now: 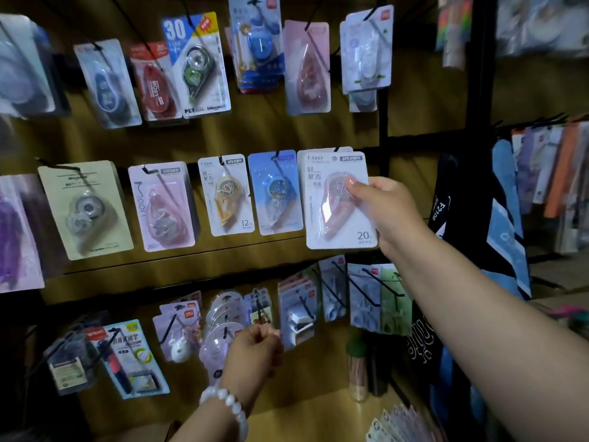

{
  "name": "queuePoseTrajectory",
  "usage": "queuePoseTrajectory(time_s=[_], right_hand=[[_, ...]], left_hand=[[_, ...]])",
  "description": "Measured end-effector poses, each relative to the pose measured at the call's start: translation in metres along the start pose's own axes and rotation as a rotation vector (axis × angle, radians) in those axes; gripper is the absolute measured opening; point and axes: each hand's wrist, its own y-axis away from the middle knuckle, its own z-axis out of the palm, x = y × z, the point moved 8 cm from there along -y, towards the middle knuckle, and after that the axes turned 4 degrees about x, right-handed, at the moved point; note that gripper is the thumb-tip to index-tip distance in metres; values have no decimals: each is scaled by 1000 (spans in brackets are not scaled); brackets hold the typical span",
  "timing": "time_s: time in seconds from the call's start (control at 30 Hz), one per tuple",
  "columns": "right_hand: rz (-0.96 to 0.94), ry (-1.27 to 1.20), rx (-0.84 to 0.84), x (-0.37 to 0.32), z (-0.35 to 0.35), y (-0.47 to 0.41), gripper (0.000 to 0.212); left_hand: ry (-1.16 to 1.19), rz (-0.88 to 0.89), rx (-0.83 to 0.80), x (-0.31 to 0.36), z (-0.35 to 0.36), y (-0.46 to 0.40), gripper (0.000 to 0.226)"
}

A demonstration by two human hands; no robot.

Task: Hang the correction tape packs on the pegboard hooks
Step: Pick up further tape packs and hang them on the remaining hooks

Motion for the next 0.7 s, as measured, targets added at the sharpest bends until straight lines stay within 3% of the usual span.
queuePoseTrajectory(time_s=[0.7], right_hand=[[-7,43,65,2,4,-40,16]], left_hand=[[-57,90,4,2,8,-5,16]])
